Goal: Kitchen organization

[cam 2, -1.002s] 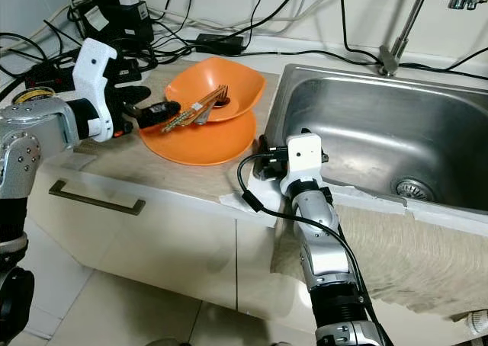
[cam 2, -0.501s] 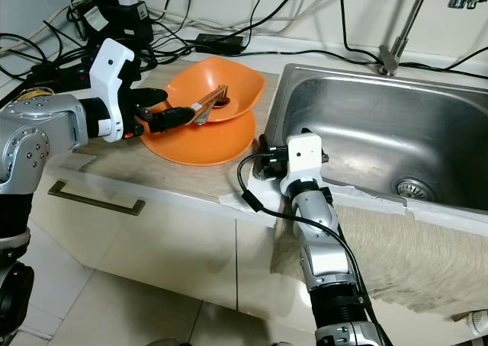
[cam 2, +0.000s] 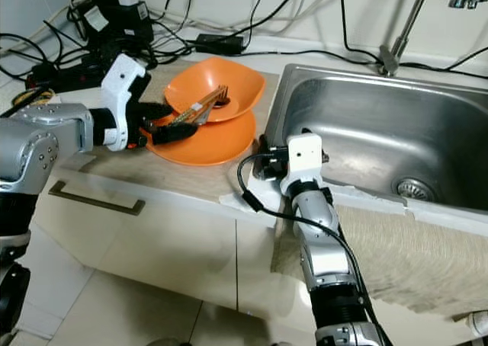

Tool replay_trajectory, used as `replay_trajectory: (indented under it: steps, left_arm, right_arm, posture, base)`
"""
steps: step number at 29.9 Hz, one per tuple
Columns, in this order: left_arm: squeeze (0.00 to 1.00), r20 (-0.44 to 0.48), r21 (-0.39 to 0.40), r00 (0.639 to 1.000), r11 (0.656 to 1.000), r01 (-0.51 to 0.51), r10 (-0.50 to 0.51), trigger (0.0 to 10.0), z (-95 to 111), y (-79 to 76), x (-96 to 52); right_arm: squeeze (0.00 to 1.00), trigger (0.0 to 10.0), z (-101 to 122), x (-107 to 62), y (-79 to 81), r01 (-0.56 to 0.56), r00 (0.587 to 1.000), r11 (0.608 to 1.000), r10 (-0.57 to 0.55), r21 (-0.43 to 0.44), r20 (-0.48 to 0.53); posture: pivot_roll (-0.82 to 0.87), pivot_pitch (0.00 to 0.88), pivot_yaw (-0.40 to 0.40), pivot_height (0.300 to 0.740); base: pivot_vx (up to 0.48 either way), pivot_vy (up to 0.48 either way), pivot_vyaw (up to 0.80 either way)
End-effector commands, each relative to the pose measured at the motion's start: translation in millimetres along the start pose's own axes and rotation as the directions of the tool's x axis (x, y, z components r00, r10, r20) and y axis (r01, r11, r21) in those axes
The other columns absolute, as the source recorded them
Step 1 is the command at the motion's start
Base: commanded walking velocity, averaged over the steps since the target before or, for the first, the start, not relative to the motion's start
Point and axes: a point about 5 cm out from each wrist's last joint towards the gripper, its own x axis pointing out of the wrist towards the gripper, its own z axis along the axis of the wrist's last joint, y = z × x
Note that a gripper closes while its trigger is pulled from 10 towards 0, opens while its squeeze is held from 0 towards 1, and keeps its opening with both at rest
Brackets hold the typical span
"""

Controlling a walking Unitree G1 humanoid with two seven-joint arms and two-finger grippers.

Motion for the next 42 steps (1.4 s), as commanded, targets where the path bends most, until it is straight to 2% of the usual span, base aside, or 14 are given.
replay_trajectory:
  steps: [1, 33, 34, 35, 37, 41, 42]
  left_arm:
    - [0.00, 0.009, 0.035, 1.000, 0.999, -0.007, 0.007, 10.0, 8.7, 1.8, -1.2]
    - [0.00, -0.035, 0.115, 0.999, 0.993, 0.018, -0.014, 10.0, 7.9, 8.4, 15.7]
    - [0.00, -0.037, 0.116, 0.999, 0.993, 0.022, -0.018, 9.9, 7.4, 8.3, 16.5]
    - [0.00, -0.038, 0.117, 0.999, 0.993, 0.023, -0.018, 9.1, 7.1, 8.4, 17.0]
    - [0.00, -0.044, 0.121, 0.999, 0.992, 0.026, -0.021, 10.0, 6.4, 8.7, 18.4]
    - [0.00, -0.055, 0.127, 0.998, 0.991, 0.032, -0.025, 10.0, 4.6, 9.5, 20.6]
    - [0.00, -0.056, 0.128, 0.998, 0.991, 0.033, -0.026, 8.9, 4.2, 9.6, 21.0]
  right_arm:
    - [0.00, 10.0, -10.9, -5.2, -0.8, 0.007, 0.999, 1.000, -0.006, 0.011, -0.050]
    - [0.00, 10.0, -10.7, -8.5, -2.6, 0.027, 0.999, 1.000, -0.027, 0.011, -0.048]
    - [0.00, 10.0, -10.8, -8.7, -2.8, 0.028, 0.998, 1.000, -0.027, 0.011, -0.048]
    - [0.00, 10.0, -10.6, -8.7, -3.0, 0.028, 0.998, 1.000, -0.028, 0.011, -0.047]
    - [0.00, 10.0, -10.6, -8.7, -3.4, 0.029, 0.998, 1.000, -0.029, 0.010, -0.047]
    - [0.00, 10.0, -10.0, -8.4, -4.1, 0.030, 0.999, 1.000, -0.029, 0.008, -0.045]
    - [0.00, 10.0, -10.0, -8.4, -4.3, 0.030, 0.999, 1.000, -0.030, 0.008, -0.045]
  posture:
    - [0.06, 0.000, 0.055, 0.740]
    - [0.04, 0.000, 0.075, 0.740]
    - [0.04, 0.000, 0.075, 0.740]
    - [0.04, 0.000, 0.075, 0.740]
    - [0.03, 0.000, 0.075, 0.740]
    - [0.03, 0.000, 0.075, 0.740]
    - [0.03, 0.000, 0.076, 0.740]
  base:
    - [0.000, 0.000, 0.00]
    - [0.000, 0.000, 0.00]
    - [0.000, 0.000, 0.00]
    - [0.000, 0.000, 0.00]
    - [0.000, 0.000, 0.00]
    - [0.000, 0.000, 0.00]
    - [0.000, 0.000, 0.00]
